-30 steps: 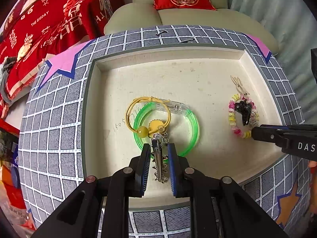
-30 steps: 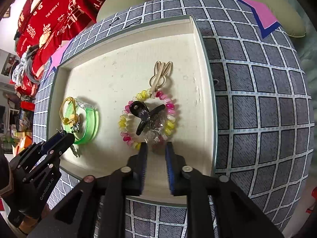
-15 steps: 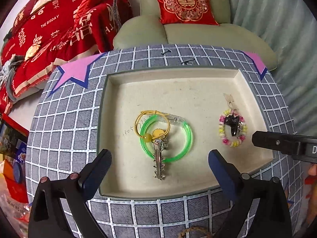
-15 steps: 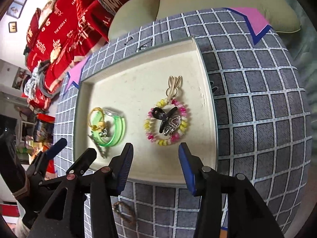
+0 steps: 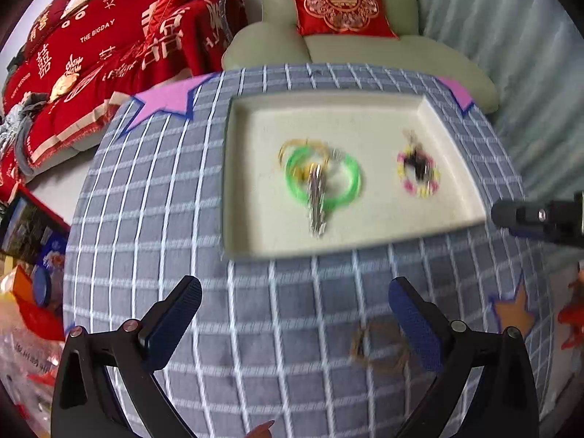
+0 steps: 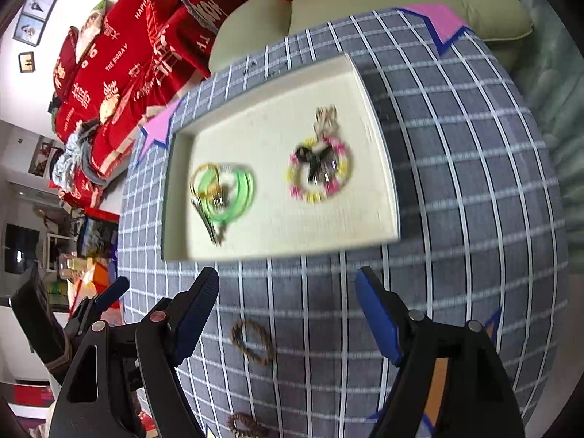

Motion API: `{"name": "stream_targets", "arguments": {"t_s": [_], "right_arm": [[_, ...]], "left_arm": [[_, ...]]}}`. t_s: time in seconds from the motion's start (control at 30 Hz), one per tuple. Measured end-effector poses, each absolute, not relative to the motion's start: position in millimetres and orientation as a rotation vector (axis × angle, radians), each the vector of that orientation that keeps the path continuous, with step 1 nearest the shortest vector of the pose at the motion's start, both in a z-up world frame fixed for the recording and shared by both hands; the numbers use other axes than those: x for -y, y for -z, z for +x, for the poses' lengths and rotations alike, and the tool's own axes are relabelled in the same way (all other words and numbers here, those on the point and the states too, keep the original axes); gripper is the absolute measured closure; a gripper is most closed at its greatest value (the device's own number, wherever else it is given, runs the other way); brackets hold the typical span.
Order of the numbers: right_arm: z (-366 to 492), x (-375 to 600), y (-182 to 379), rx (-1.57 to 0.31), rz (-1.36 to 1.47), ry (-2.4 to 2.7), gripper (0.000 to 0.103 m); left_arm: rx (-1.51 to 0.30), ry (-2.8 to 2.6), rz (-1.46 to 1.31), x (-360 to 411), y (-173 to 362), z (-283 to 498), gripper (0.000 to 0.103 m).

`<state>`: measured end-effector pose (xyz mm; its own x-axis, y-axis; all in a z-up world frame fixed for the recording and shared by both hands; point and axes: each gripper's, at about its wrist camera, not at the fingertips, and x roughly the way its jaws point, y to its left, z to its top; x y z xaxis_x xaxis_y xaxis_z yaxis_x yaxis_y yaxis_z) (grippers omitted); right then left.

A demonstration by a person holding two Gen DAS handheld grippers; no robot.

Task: Organize jewelry

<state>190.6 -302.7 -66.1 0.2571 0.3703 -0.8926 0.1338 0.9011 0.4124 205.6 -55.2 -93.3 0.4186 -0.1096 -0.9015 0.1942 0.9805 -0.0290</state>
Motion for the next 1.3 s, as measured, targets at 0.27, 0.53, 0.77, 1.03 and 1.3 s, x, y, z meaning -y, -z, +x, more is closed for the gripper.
{"name": "stream_targets", "arguments": {"t_s": [0.27, 0.53, 0.77, 1.03, 1.3], "right_arm": [[156, 288, 83, -1.386, 0.429, -0.140, 0.023], [129, 271, 99, -1.461, 0.356, -0.121, 0.023], [120, 256, 108, -1.485, 0.295, -0.129, 0.023], [127, 238, 118, -1.495, 0.202, -0.137, 0.024], [136, 224, 129, -1.505, 0.142, -0.144, 0.030]], "left_arm": [[-1.223, 0.184, 0.091, 26, 119, 146, 0.000], [-1.362, 0.228, -0.009, 10, 141, 95, 0.000], [-1.472, 0.232, -0.135, 3, 159, 65, 0.000], [-1.526, 0.255, -0.211, -2, 168, 46, 0.004], [-1.527, 0.279, -0.223, 14, 168, 41, 0.005]]}}
